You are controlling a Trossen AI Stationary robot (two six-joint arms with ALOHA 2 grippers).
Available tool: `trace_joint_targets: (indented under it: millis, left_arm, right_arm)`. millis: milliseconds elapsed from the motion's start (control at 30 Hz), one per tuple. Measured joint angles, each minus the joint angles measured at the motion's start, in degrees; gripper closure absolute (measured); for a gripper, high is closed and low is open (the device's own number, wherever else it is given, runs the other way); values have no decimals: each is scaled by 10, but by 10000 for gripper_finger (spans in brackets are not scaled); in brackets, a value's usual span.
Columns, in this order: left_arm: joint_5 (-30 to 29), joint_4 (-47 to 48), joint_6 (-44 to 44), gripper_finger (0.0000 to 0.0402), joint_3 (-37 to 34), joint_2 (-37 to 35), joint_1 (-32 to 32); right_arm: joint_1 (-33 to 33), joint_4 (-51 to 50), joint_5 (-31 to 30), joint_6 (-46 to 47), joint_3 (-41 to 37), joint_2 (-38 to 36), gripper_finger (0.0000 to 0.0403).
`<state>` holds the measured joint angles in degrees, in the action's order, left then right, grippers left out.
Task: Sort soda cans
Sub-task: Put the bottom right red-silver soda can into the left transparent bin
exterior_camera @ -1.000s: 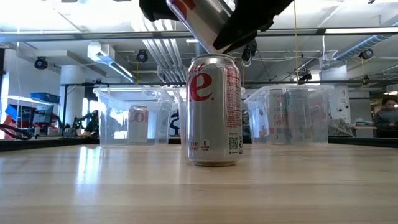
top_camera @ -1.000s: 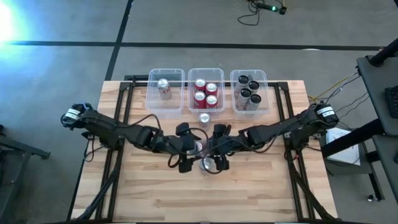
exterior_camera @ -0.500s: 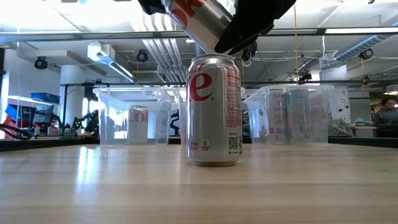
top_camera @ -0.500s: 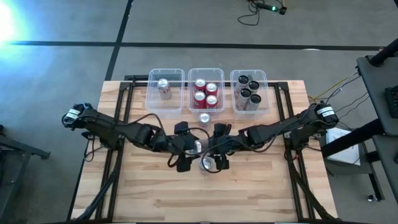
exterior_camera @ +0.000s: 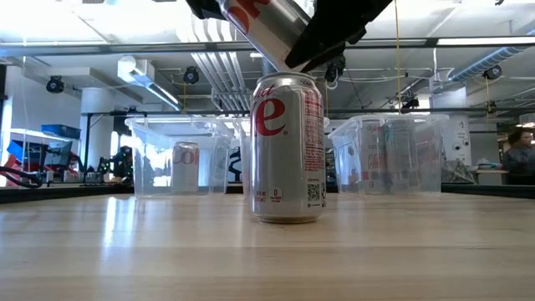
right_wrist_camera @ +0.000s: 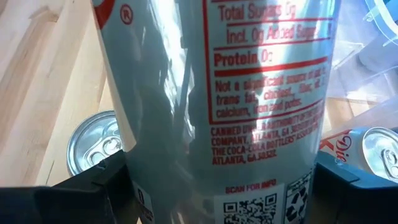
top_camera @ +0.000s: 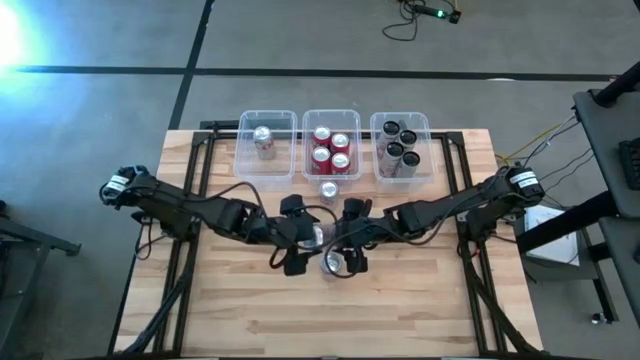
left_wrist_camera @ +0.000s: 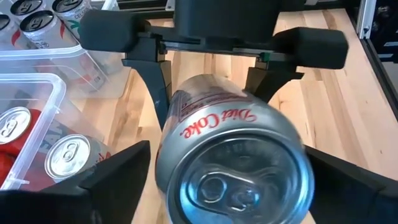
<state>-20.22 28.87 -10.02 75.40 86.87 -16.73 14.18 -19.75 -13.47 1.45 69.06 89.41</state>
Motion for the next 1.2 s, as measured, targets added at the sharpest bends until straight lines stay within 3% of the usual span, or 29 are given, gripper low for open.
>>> trace_joint_targets:
  millis: [233,533,633,900,1200]
  left_arm:
    - [-3,1,-6,29,-1,2,2]
    - [-2,-7,1,121,-1,2,3]
    - [2,0,10,121,0,0,3]
    - [-7,56,19,121,37,-30,7]
    - [-86,210,-2,121,90,-86,47]
  right_arm:
    - [0,0,0,0,0,-1,103]
    - [0,-2,-5,4,0,-1,91]
    - [0,1,-1,-8,1,-4,79]
    - [0,-6,-5,-14,2,-61,51]
    - [1,-85,-90,-18,2,-151,49]
